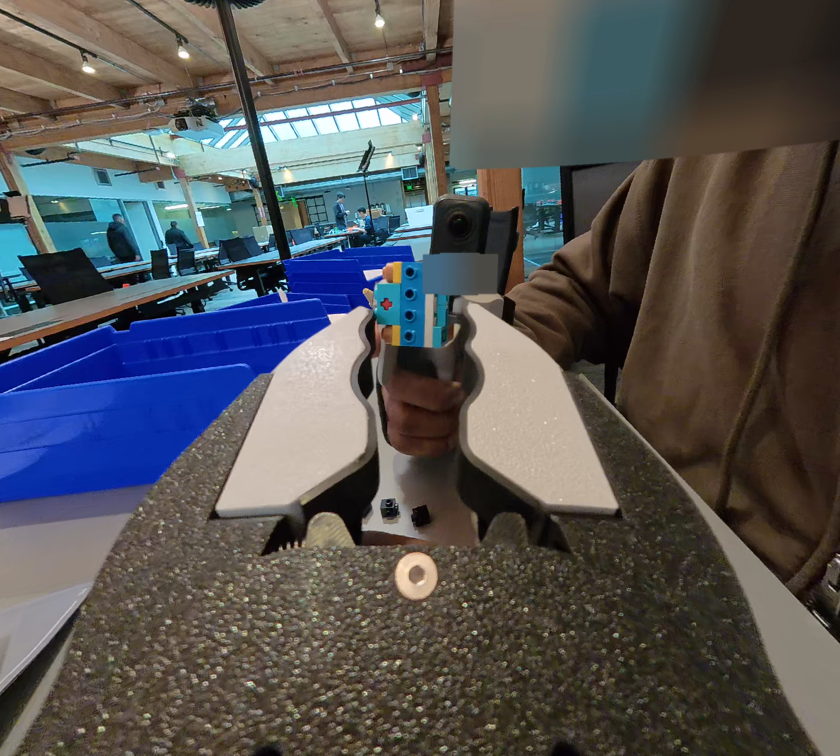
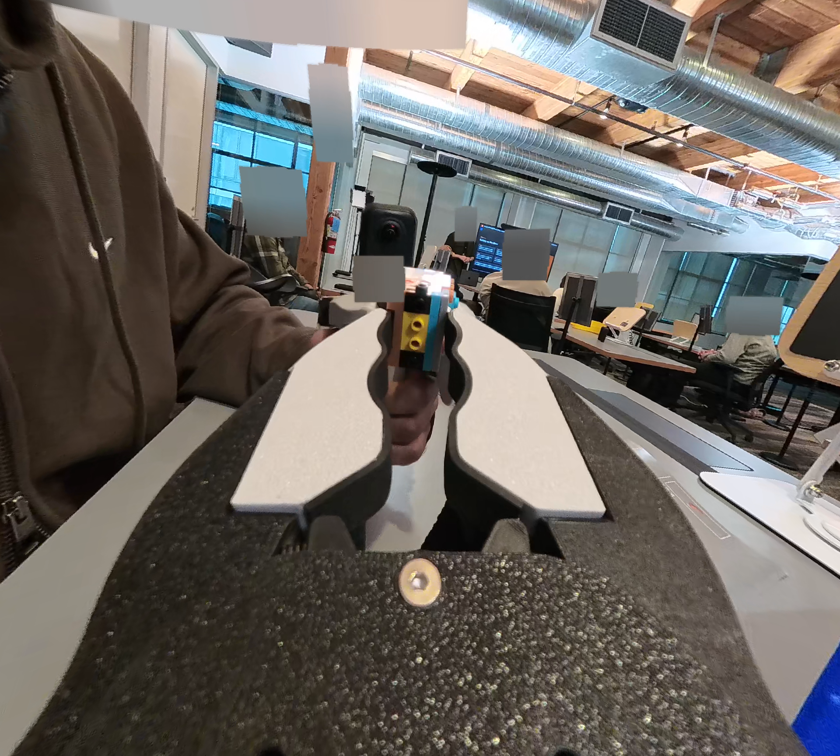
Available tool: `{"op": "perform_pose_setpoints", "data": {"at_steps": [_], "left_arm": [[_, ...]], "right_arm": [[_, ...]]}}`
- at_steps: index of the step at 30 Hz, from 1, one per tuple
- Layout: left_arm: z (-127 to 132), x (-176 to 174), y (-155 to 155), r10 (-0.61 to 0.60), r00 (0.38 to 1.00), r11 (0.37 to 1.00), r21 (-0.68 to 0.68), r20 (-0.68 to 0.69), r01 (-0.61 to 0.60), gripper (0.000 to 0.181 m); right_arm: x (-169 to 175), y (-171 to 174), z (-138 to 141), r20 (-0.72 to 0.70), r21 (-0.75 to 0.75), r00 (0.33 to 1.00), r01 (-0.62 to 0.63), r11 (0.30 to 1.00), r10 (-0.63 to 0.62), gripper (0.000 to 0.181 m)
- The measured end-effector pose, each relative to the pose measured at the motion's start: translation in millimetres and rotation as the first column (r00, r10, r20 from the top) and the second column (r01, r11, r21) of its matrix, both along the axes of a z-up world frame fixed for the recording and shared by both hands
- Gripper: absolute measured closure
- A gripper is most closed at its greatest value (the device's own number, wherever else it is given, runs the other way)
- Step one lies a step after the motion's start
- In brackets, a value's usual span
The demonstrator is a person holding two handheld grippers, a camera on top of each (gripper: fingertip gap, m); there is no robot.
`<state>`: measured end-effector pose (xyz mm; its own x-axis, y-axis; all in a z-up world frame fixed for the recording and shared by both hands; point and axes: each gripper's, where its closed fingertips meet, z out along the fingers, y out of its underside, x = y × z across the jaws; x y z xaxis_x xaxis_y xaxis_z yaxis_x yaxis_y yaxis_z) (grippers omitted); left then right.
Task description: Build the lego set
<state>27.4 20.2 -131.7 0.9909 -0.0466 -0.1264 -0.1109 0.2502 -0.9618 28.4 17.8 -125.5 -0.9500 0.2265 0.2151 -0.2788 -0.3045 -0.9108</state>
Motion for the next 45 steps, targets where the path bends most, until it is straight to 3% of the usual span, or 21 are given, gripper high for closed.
{"op": "perform_pose_setpoints", "data": {"at_steps": [11,24,37,45], "left_arm": [[-2,-2,0,0.03,0.999,0.999,-0.026,-0.031,-0.031,0.147],[-8,-22,-4,0.183,0.974,0.972,-0.127,-0.131,-0.2,0.153],[-12,-20,-7,0.149,0.977,0.968,-0.179,-0.154,-0.175,0.153],[-10,-16,-5,0.164,0.952,0.966,-0.152,-0.258,-0.208,0.15]], "right_arm": [[-2,-1,-1,0.019,-0.017,0.999,-0.035,0.999,0.035,0.16],[-22,-2,-12,0.065,0.035,0.997,0.036,0.999,-0.038,0.158],[-19,-4,-17,0.054,0.065,0.999,0.004,0.998,-0.007,0.159],[-16,-3,-17,0.077,0.068,0.996,-0.053,0.996,0.047,0.16]]}}
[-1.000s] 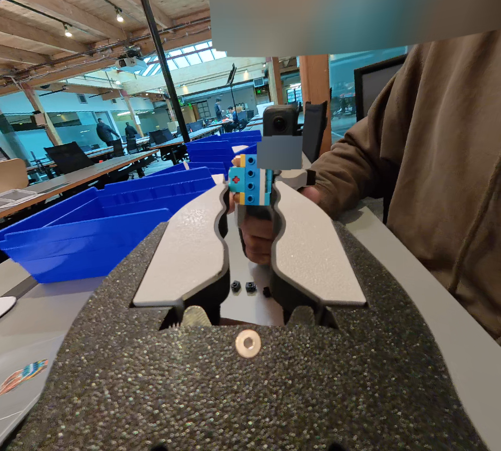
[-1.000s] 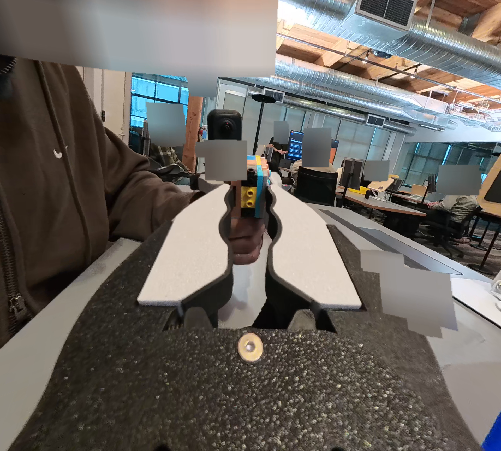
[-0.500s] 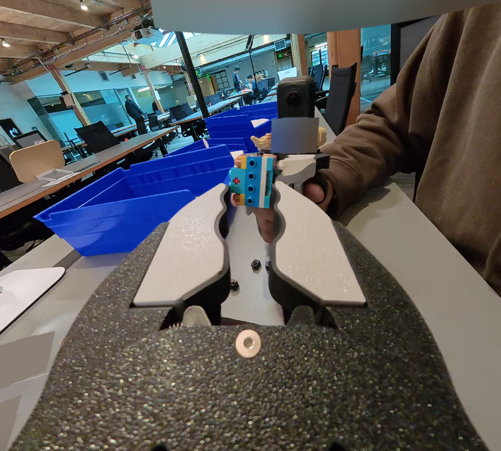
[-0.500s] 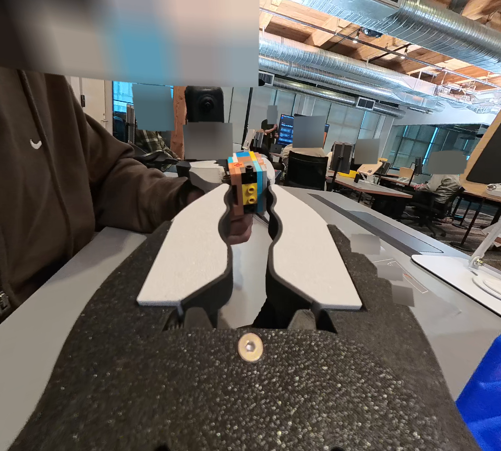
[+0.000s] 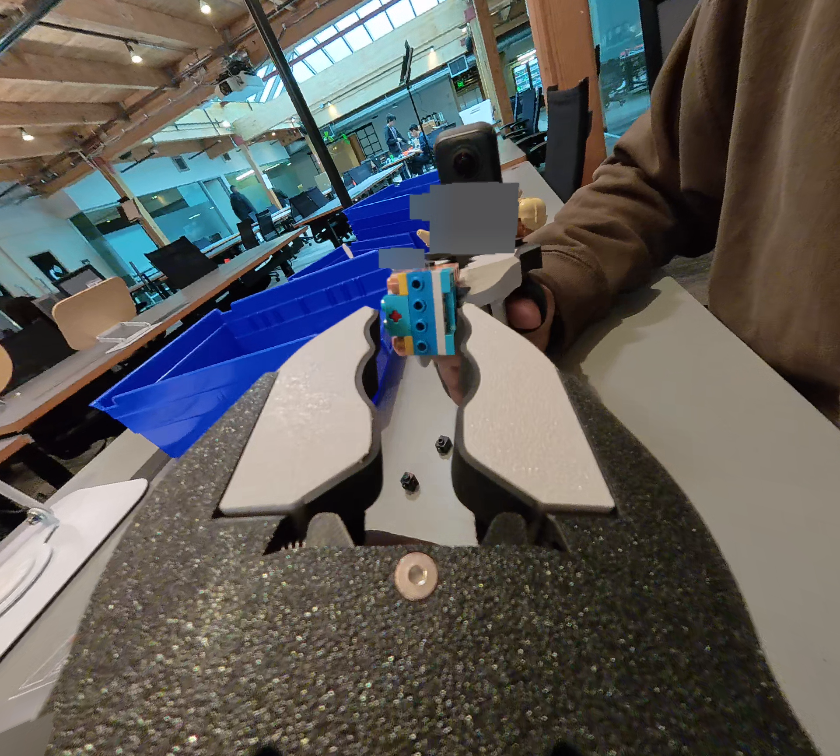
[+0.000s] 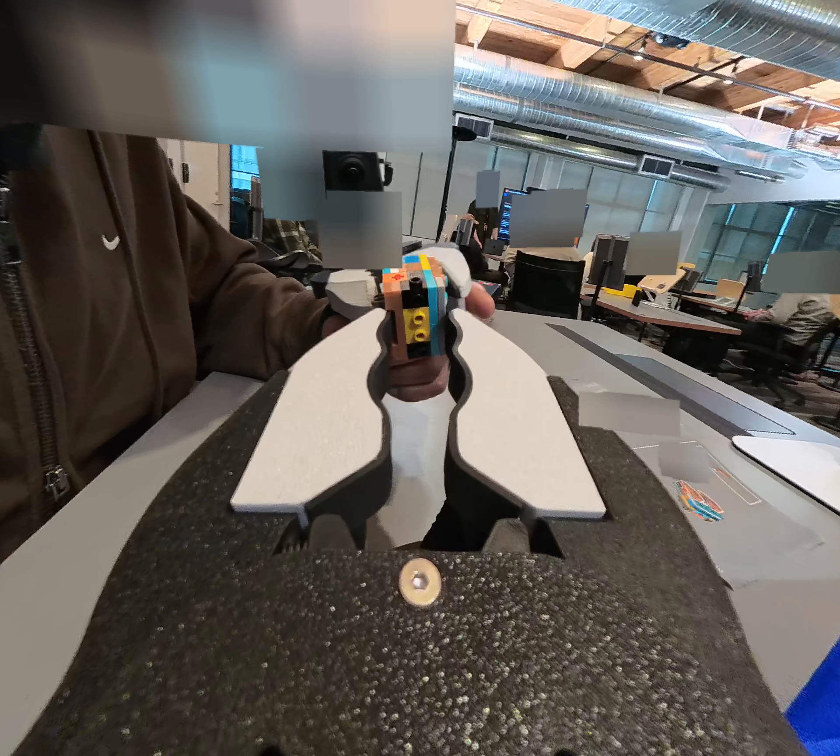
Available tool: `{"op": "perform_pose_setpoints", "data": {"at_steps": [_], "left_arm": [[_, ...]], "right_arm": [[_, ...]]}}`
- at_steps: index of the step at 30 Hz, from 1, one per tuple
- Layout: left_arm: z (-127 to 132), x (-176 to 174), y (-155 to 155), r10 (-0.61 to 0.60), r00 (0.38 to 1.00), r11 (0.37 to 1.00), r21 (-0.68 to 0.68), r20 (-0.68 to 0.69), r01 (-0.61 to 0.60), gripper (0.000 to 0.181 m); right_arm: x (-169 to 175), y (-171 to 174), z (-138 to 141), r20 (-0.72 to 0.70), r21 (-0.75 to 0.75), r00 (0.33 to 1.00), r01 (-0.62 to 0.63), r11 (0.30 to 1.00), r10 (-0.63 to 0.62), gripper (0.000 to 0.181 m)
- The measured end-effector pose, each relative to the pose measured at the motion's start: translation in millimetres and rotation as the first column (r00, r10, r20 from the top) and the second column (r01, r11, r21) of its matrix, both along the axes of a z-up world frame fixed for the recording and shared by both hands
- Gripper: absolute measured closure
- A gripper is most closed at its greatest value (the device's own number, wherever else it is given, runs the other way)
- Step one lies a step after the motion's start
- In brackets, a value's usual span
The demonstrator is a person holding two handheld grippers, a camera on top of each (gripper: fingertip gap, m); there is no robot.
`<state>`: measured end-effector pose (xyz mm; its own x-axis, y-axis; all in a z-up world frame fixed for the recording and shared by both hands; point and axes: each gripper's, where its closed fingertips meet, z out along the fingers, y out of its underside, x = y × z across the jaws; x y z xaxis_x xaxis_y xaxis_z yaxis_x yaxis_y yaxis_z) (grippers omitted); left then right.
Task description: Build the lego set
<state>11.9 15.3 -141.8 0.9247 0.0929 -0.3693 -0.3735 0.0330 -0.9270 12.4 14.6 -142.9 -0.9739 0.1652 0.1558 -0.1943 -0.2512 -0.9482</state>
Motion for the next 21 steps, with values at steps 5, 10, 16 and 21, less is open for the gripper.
{"op": "perform_pose_setpoints", "data": {"at_steps": [5,10,16,21], "left_arm": [[5.2,4.1,-3.8,-0.062,0.996,0.998,0.028,0.058,0.06,0.148],[2.4,6.7,-3.6,-0.095,0.991,0.995,0.006,0.095,0.095,0.152],[0.9,5.9,-4.1,-0.092,0.991,0.996,-0.011,0.101,0.094,0.153],[1.4,5.5,-3.6,-0.083,0.991,0.996,-0.01,0.106,0.084,0.154]], "right_arm": [[3.4,-2.7,-2.7,-0.016,0.021,1.0,-0.01,1.0,0.01,0.16],[3.7,-3.3,-4.1,-0.016,0.029,1.0,-0.013,1.0,0.013,0.16],[3.8,-4.2,-5.9,-0.021,0.041,1.0,-0.009,0.999,0.01,0.16],[3.6,-3.9,-5.6,-0.022,0.038,1.0,-0.007,0.999,0.008,0.16]]}}
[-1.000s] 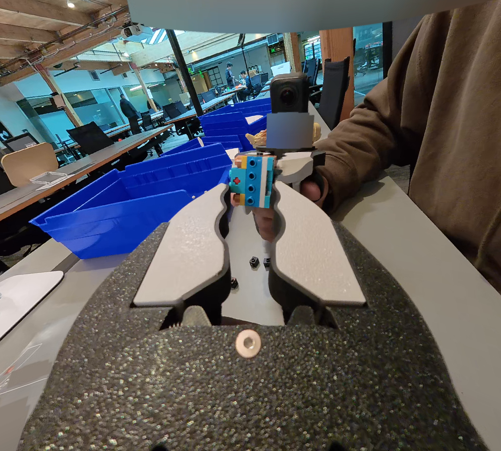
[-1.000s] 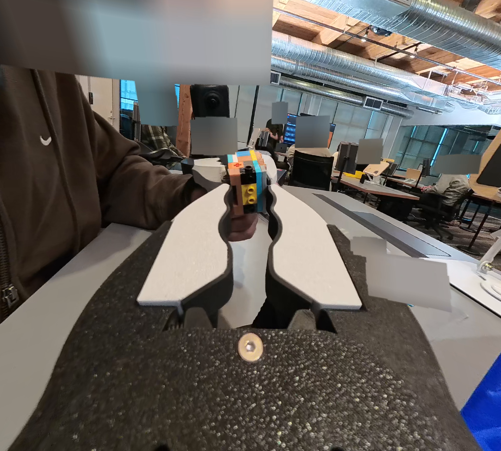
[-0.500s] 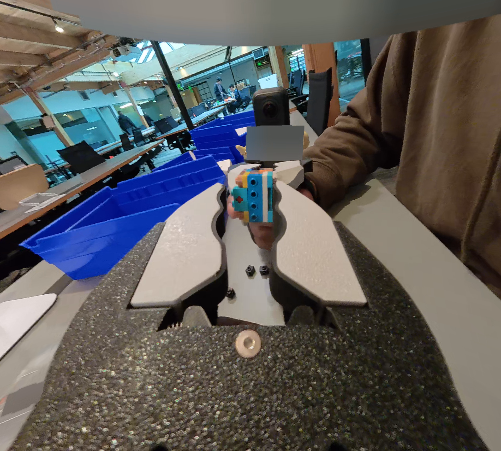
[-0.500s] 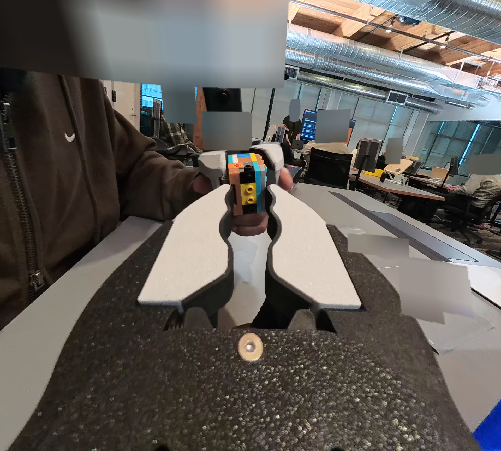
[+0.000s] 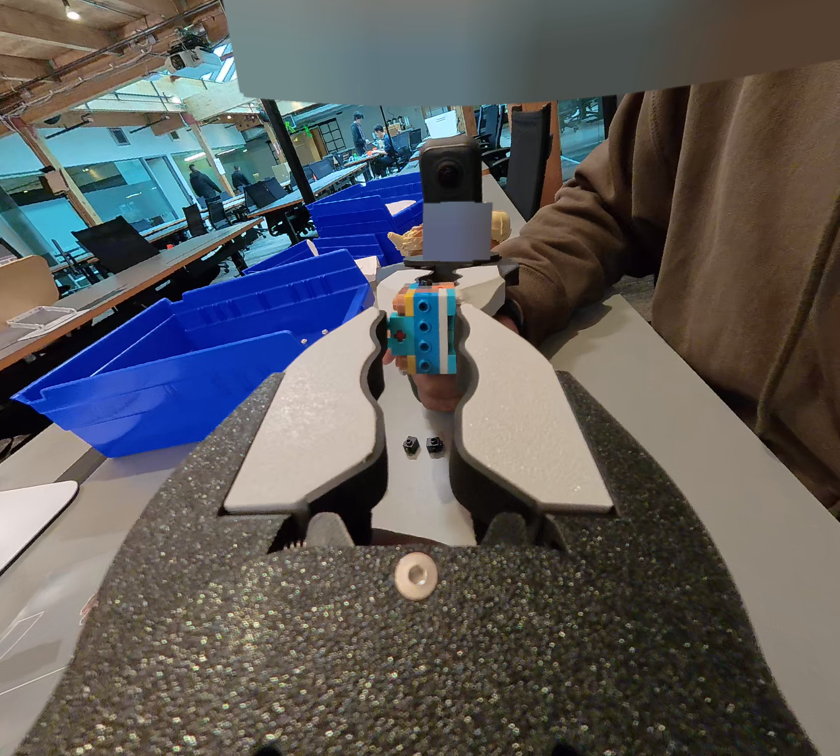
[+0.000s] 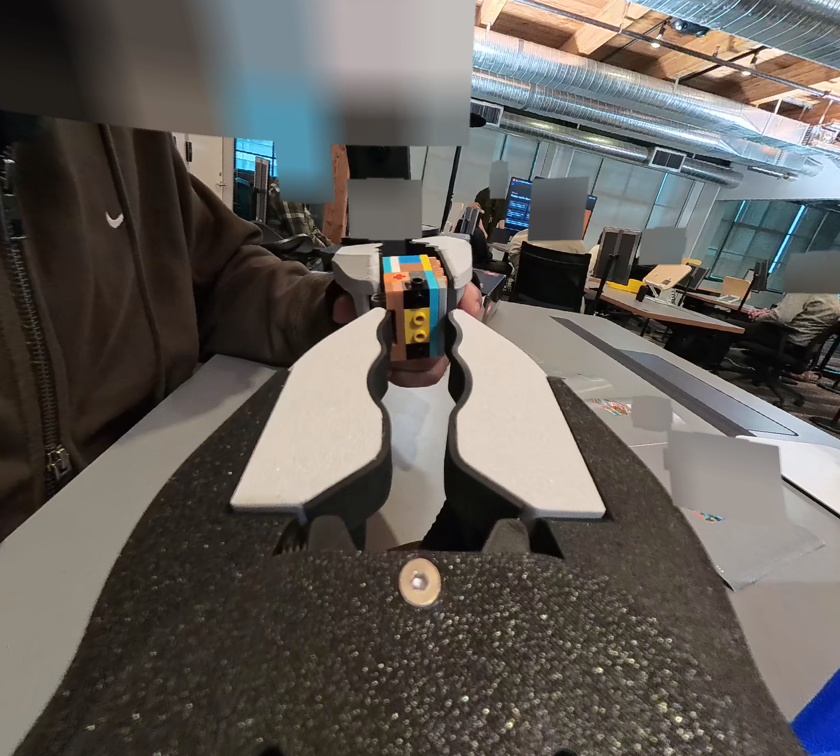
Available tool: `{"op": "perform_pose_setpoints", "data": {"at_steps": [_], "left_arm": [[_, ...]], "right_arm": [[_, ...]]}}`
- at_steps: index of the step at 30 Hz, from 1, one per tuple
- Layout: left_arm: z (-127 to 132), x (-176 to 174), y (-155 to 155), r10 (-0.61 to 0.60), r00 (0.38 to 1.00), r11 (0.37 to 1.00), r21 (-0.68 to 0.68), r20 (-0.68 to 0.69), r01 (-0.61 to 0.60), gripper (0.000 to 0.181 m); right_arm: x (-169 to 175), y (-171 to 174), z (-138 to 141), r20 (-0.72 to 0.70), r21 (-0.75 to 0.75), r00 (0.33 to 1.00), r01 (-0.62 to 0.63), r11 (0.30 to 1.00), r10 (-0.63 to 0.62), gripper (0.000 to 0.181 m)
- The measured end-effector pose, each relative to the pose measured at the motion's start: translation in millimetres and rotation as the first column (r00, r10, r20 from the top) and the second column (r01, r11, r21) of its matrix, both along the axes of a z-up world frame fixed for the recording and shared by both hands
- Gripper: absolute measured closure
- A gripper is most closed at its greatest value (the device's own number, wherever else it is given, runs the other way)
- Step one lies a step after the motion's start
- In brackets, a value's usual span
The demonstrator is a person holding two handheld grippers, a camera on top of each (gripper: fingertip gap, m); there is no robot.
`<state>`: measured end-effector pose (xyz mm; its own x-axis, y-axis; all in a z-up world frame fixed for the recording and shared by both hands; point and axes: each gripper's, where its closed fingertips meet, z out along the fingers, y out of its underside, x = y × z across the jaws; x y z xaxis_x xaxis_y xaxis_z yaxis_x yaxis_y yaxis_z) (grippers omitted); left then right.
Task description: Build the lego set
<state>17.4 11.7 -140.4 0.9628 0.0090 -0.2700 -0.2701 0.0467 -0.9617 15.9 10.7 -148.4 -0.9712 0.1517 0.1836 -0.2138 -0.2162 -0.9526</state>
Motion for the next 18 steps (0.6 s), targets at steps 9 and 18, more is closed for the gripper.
{"op": "perform_pose_setpoints", "data": {"at_steps": [9,18], "left_arm": [[3.5,-0.3,1.7,0.007,1.0,1.0,0.029,0.009,-0.007,0.153],[2.4,0.9,0.8,-0.017,0.999,0.999,0.048,0.029,0.016,0.143]], "right_arm": [[-0.1,2.2,4.6,0.006,-0.029,1.0,-0.002,1.0,0.003,0.16],[4.0,3.3,7.7,-0.007,-0.045,1.0,-0.015,0.999,0.014,0.16]]}}
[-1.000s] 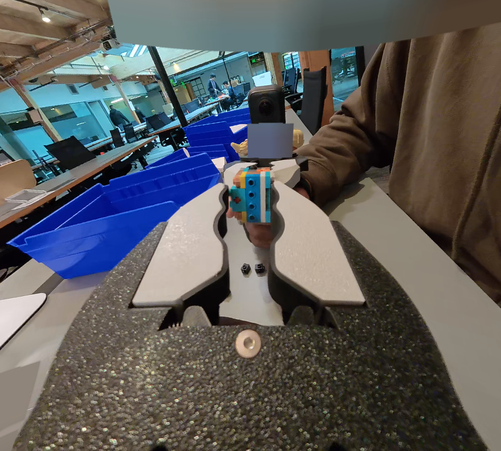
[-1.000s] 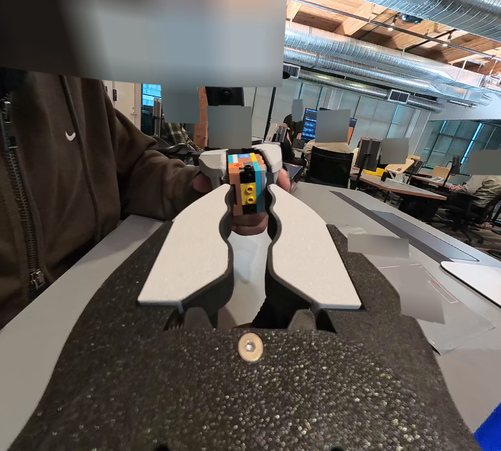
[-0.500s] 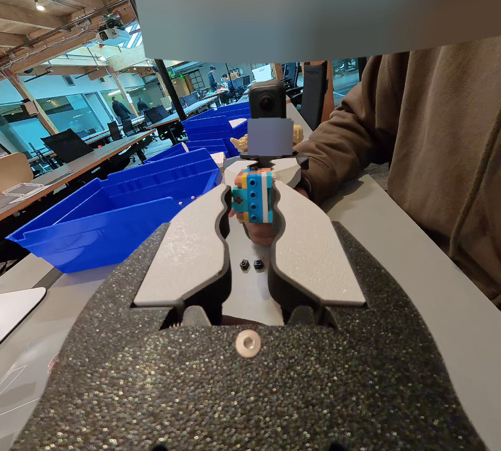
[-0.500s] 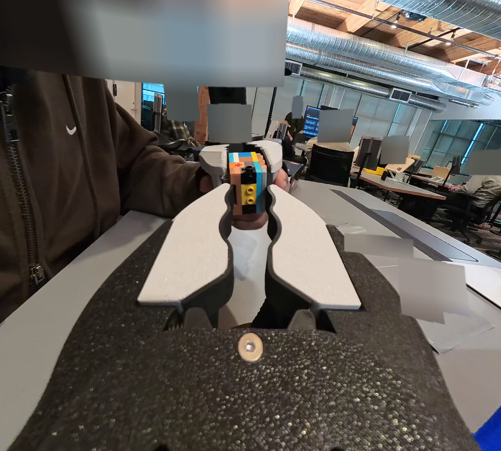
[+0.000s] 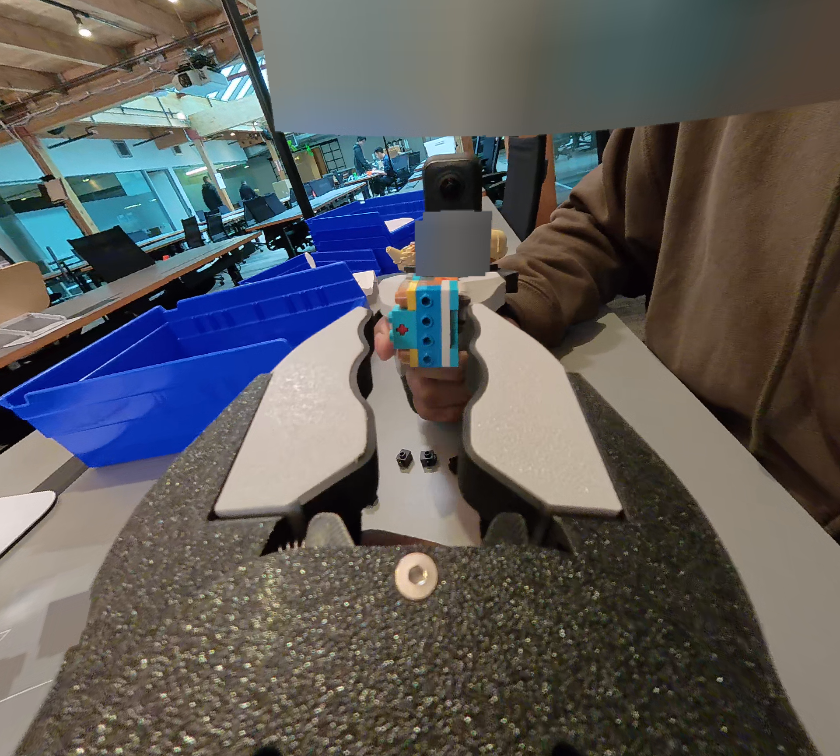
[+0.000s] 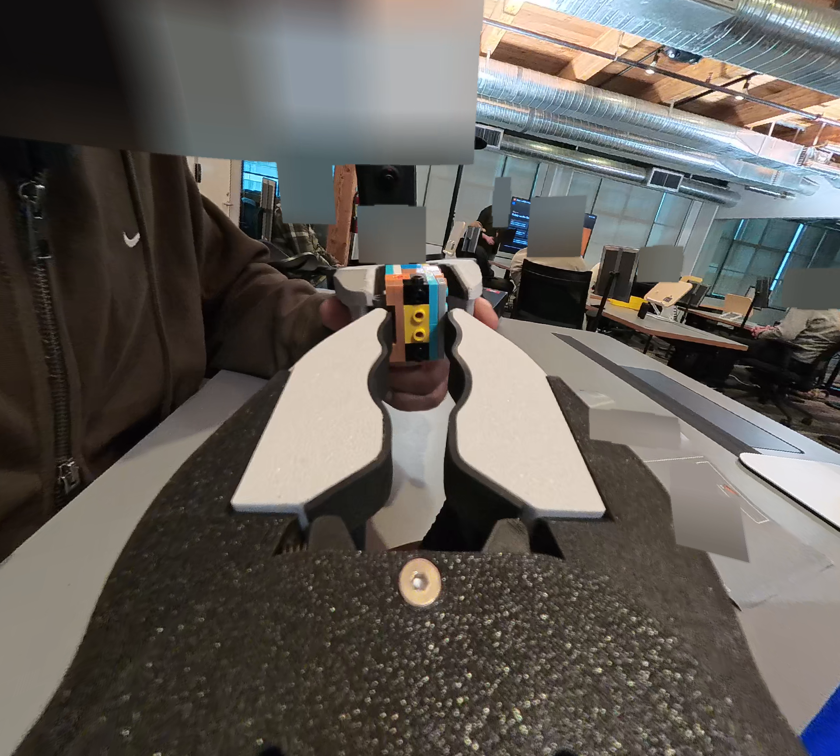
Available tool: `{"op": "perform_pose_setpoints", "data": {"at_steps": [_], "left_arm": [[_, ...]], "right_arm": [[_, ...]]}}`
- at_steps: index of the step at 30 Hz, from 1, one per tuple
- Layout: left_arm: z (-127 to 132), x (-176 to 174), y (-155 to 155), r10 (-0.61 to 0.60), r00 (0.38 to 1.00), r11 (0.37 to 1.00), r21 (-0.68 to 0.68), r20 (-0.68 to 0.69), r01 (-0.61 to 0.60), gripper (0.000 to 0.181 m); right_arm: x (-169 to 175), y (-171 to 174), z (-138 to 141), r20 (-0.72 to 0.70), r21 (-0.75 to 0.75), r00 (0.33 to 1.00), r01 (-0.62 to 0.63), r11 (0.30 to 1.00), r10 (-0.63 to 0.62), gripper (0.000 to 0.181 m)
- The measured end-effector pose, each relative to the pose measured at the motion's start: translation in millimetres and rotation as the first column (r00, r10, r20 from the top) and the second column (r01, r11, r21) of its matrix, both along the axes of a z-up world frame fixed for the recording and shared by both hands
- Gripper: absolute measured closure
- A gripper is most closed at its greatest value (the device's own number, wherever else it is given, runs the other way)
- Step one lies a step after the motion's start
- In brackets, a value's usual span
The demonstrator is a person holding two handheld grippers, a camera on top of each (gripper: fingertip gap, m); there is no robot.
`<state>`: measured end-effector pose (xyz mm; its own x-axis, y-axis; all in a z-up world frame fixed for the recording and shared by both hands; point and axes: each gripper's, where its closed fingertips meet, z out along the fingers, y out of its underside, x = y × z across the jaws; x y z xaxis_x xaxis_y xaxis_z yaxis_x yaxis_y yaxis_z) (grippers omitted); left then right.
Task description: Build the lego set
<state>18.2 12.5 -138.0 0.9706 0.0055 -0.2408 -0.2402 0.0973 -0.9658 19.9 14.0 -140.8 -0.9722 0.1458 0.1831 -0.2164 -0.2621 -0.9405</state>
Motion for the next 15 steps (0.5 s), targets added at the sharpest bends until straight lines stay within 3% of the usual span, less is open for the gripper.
{"op": "perform_pose_setpoints", "data": {"at_steps": [15], "left_arm": [[-8.8,0.3,1.3,-0.015,1.0,0.999,-0.049,0.007,0.015,0.153]], "right_arm": [[0.1,-0.9,-1.7,-0.002,0.008,1.0,-0.002,1.0,0.002,0.16]]}}
